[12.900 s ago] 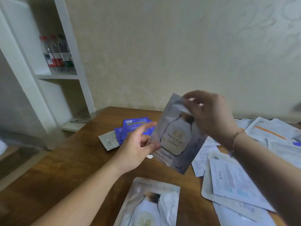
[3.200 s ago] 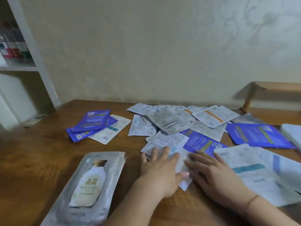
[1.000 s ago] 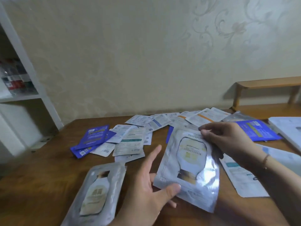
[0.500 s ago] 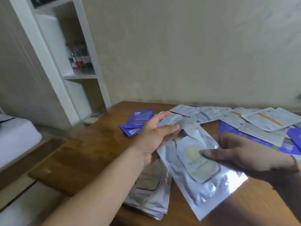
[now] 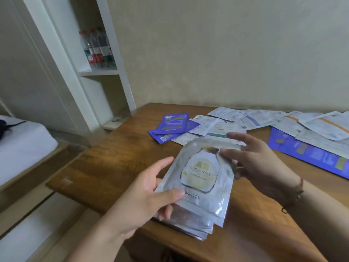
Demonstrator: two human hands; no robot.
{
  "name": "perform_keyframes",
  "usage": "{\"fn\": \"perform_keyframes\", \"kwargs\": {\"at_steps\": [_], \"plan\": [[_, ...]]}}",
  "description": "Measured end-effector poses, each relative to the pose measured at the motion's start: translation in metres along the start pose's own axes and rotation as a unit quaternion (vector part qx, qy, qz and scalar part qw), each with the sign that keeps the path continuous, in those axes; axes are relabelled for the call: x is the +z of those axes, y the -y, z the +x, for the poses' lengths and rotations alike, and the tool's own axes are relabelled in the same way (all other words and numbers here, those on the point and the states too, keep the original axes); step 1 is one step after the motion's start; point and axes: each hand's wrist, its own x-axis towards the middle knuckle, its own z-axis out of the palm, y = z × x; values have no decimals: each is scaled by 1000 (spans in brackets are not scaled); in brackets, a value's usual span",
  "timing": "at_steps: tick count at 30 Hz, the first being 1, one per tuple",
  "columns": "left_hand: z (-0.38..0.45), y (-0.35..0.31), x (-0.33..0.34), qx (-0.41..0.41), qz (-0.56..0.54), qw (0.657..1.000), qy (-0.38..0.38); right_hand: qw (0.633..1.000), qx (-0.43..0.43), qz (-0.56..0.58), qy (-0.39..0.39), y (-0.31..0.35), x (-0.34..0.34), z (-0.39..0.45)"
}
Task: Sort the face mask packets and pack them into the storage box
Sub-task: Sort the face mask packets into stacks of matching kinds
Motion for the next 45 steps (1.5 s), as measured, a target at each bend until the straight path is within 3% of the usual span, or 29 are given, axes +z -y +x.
{"fn": "perform_keyframes", "kwargs": {"at_steps": [5, 8, 13, 15, 17, 19, 25, 28, 32, 37, 42, 45], "plan": [[-13, 19, -19, -20, 190, 981, -25, 979, -50, -198, 16, -17, 20, 13], [-16, 28, -21, -23, 265, 963, -40, 942, -94, -323, 1, -21, 25, 20], [-27, 34, -14, 33, 504, 854, -123, 878, -147, -455, -18, -28, 24, 30], [-25, 49, -13, 84, 496, 858, -107, 896, -163, -413, -8, -30, 24, 33], [-19, 60, -9, 104, 446, 886, -79, 920, -147, -364, 19, -34, 28, 34], [-13, 64, -3, 105, 419, 900, -60, 918, -147, -367, 15, -41, 32, 34], [-2, 75, -2, 161, 398, 899, -79, 919, -172, -351, -55, -56, 38, 30], [0, 76, -6, 164, 394, 902, -71, 916, -178, -353, -68, -59, 37, 26], [-2, 71, -5, 148, 451, 880, -21, 924, -160, -341, -72, -60, 32, 27], [2, 78, -5, 174, 364, 913, -67, 926, -163, -333, -73, -63, 33, 29], [3, 71, -3, 131, 366, 920, -45, 931, -155, -325, -60, -62, 31, 32], [1, 59, -1, 86, 438, 895, -1, 931, -157, -326, -40, -59, 27, 33]]}}
